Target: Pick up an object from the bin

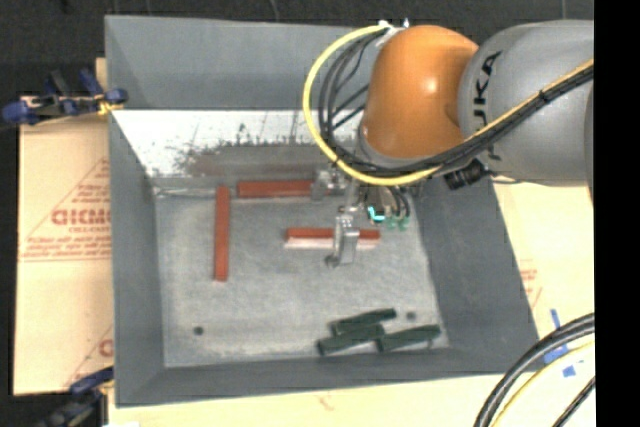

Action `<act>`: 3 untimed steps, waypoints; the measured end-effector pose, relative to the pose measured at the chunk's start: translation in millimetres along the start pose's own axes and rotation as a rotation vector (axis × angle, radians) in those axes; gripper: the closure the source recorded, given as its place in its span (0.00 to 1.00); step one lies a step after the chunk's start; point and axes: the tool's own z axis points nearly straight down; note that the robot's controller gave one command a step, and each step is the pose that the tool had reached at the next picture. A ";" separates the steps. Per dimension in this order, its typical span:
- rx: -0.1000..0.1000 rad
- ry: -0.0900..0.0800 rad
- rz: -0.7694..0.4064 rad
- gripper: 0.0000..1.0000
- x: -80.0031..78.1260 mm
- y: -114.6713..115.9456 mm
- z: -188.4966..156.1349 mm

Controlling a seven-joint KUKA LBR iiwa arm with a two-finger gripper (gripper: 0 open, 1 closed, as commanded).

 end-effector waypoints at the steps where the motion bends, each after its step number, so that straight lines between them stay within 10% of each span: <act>1: -0.001 -0.008 0.000 0.00 -1.6 0.1 -4.6; 3: 0.003 -0.012 -0.231 0.00 -49.5 -2.8 96.6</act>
Offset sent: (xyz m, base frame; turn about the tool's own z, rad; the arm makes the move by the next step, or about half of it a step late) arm 0.0611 -0.0243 -0.1169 -0.1239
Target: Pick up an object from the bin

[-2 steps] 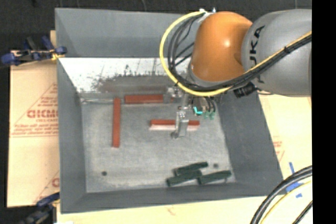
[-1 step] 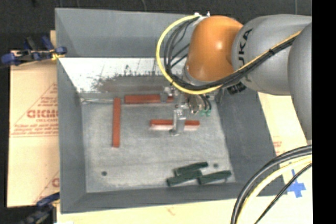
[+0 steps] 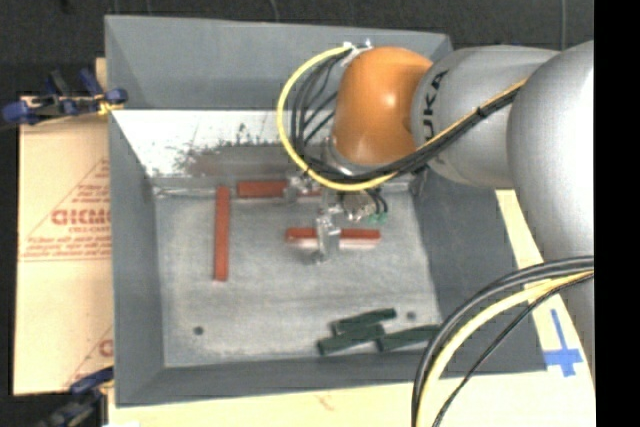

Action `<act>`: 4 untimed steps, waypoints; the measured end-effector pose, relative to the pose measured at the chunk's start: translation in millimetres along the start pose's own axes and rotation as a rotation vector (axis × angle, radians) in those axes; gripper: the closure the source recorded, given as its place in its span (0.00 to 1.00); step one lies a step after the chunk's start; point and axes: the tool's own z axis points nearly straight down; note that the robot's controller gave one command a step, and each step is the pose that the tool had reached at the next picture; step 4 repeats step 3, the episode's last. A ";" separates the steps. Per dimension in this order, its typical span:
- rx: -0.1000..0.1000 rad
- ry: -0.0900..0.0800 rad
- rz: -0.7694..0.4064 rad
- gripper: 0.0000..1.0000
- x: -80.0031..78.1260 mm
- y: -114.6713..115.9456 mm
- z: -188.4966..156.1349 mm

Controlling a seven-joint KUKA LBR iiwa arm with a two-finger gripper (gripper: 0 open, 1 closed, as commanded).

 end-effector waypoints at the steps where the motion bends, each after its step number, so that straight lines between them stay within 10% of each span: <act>1: -0.003 0.003 0.134 1.00 29.3 -26.2 6.3; 2: -0.004 0.003 0.134 1.00 29.2 -26.0 6.3; 3: 0.001 -0.003 0.121 1.00 -12.0 -10.6 -193.4; 4: 0.001 -0.003 0.121 1.00 -12.0 -10.6 -193.4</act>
Offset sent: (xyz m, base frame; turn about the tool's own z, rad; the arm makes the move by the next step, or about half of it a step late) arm 0.0000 0.0000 0.0000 0.0000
